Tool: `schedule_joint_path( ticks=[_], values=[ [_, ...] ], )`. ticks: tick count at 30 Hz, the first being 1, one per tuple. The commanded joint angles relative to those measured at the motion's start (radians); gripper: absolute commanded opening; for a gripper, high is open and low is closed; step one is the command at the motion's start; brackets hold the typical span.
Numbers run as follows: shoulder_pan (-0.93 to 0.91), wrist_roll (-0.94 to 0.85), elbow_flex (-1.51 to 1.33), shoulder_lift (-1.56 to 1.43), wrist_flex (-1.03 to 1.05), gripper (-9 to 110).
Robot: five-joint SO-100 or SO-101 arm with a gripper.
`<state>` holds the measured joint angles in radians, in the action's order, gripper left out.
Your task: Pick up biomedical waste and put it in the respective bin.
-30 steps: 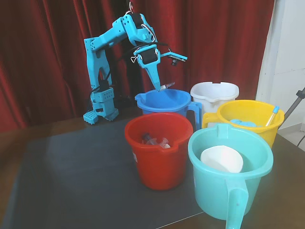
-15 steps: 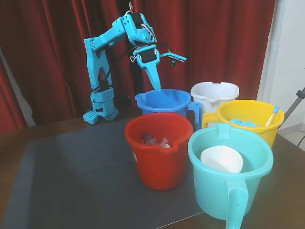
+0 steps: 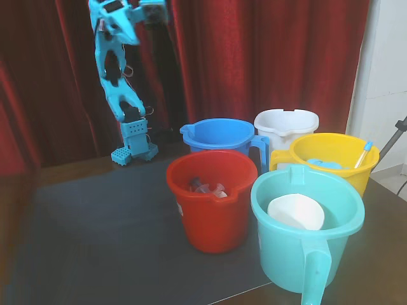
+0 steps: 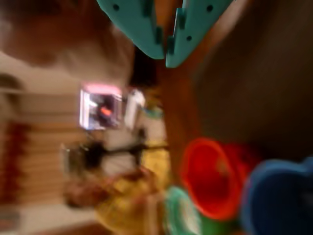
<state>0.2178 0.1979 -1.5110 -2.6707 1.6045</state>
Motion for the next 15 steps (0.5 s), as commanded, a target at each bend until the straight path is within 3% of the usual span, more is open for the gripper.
schedule_joint_path(
  ticks=[1, 9, 15],
  values=[
    [-0.078, -0.055, -0.112, -0.144, 0.132, 0],
    [-0.232, -0.077, -0.612, -0.514, 0.021, 0],
    [-0.232, -0.147, -0.767, -0.460, 0.012, 0]
  ],
)
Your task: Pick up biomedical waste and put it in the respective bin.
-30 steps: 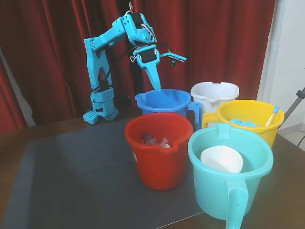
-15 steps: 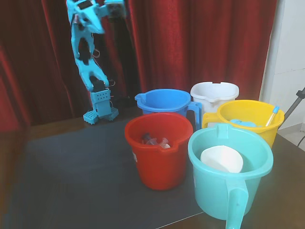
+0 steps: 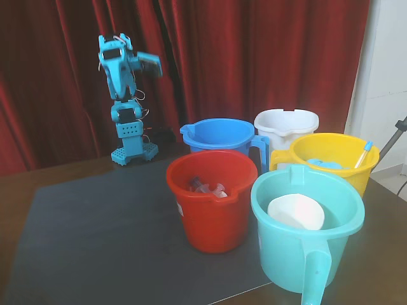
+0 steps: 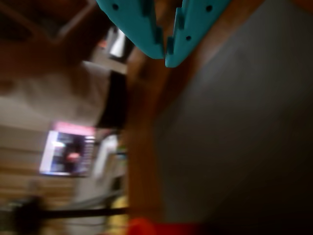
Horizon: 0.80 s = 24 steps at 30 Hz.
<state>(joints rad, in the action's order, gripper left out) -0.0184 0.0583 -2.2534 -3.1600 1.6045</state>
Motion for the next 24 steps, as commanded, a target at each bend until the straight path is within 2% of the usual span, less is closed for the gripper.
schedule_joint_path(
  ticks=[1, 10, 18, 24],
  values=[
    [-0.003, -0.014, -0.043, 0.035, 0.012, 0],
    [0.002, -0.018, -0.308, 0.038, 0.009, 0],
    [-0.012, -0.008, -0.629, 0.038, -0.158, 0],
    [-0.012, -0.008, -0.646, 0.038, -0.219, 0]
  ],
)
